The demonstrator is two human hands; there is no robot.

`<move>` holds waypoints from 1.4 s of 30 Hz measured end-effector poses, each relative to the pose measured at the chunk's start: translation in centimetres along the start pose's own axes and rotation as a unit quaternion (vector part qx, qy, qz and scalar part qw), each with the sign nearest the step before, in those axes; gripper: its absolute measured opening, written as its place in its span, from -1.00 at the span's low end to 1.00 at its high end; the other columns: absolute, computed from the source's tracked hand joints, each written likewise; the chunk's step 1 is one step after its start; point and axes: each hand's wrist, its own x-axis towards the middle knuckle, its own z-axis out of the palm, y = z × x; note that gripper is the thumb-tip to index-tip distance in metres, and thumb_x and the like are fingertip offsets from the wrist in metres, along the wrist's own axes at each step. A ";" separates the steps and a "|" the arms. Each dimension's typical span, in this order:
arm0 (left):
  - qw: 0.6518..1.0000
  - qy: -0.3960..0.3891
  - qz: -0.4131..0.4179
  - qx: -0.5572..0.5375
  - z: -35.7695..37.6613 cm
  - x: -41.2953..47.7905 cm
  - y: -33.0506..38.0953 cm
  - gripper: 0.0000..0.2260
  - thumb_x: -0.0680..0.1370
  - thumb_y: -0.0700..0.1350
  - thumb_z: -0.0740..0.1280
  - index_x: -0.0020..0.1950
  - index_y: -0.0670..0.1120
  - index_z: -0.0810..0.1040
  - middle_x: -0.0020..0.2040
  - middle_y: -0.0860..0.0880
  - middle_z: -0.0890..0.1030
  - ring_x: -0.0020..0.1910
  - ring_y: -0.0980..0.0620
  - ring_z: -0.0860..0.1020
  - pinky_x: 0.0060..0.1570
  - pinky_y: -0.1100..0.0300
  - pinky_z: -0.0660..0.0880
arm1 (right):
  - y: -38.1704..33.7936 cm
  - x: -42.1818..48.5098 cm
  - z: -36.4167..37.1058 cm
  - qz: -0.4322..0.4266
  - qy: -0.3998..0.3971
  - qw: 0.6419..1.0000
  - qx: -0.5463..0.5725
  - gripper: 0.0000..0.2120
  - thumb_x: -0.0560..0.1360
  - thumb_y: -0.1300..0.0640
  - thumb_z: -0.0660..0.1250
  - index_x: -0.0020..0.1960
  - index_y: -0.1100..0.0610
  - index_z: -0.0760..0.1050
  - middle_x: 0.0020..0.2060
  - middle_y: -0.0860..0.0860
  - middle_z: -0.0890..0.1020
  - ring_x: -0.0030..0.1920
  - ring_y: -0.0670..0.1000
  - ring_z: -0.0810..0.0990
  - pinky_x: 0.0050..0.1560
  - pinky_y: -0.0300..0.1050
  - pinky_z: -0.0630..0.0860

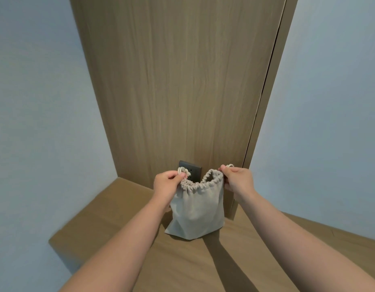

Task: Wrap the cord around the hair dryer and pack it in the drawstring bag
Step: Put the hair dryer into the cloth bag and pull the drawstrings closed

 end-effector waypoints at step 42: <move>0.858 -0.221 0.176 0.430 2.6 -1.9 1.2 -0.55 0.47 0.18 0.38 0.25 -0.03 0.52 0.12 -0.02 0.60 0.08 -0.04 0.54 0.03 0.02 0.51 | -3.5 0.9 -2.0 -0.201 -0.145 0.946 -0.208 -0.75 0.51 0.13 0.34 -0.22 0.28 0.63 -0.41 0.12 0.66 -0.41 0.00 0.65 -0.29 -0.20 0.60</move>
